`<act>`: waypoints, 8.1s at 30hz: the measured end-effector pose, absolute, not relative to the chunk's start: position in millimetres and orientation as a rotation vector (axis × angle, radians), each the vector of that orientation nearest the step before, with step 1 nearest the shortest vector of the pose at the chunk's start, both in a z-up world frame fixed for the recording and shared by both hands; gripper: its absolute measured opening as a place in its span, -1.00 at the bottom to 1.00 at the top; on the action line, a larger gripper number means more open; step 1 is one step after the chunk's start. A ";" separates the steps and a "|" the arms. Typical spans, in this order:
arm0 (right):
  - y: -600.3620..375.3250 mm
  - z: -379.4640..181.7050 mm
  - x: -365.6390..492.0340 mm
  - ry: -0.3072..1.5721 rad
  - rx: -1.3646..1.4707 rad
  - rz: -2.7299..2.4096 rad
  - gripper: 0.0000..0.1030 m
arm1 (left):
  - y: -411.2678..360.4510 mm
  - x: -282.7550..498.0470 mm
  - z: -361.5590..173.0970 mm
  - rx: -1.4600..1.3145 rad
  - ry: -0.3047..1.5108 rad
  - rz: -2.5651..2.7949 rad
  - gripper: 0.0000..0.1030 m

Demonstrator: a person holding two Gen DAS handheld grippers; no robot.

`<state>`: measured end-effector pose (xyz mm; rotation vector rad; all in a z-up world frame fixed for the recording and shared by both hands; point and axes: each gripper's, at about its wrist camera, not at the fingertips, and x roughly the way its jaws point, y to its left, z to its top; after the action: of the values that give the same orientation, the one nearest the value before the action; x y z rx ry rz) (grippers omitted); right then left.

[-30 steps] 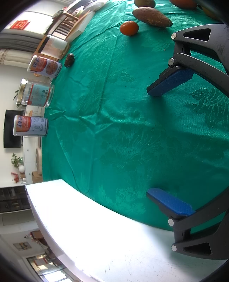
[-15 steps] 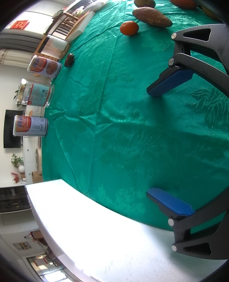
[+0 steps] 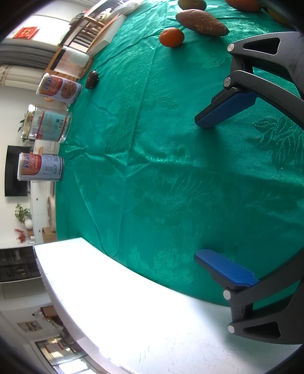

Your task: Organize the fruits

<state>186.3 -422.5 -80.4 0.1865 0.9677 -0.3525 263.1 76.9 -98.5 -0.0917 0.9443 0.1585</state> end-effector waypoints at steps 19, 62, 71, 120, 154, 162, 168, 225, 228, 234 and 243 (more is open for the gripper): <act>-422.5 -80.5 186.5 0.968 0.187 -0.352 1.00 | 77.0 262.9 -98.3 -0.092 0.945 0.158 0.99; -420.1 -17.2 125.7 0.759 0.364 -0.331 0.97 | 77.2 262.7 -98.2 -0.092 0.942 0.160 0.99; -324.6 171.5 -52.3 0.506 0.256 -0.212 1.00 | 77.3 262.5 -98.1 -0.092 0.942 0.160 0.99; -260.7 148.0 -88.4 0.580 0.181 0.048 1.00 | 75.4 263.1 -97.8 -0.089 0.941 0.166 0.99; -279.0 103.9 -87.1 0.578 0.393 -0.038 1.00 | 75.4 263.2 -97.8 -0.089 0.940 0.166 0.99; -280.5 40.5 -91.5 0.656 0.524 -0.045 1.00 | 75.5 263.1 -98.0 -0.090 0.940 0.167 0.99; -281.2 28.4 -91.6 0.676 0.555 -0.025 1.00 | 74.7 262.6 -97.9 -0.096 0.940 0.177 0.99; -1.4 87.5 51.7 0.978 0.198 0.780 -0.08 | 252.5 37.2 60.4 -0.302 0.790 -0.132 -0.45; 63.6 79.8 43.6 1.036 0.207 0.916 -0.08 | 284.0 33.7 32.7 -0.309 0.850 -0.010 -0.44; 127.7 42.2 35.1 1.133 0.083 0.915 -0.06 | 296.1 18.2 -0.5 -0.322 0.934 0.071 -0.32; -17.9 94.5 27.4 0.926 0.248 0.735 0.47 | 243.1 24.2 38.0 -0.266 0.760 -0.025 0.58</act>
<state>27.4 -17.9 94.5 0.2484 0.9256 0.7355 24.2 243.1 38.0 -0.2657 0.7595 -0.0247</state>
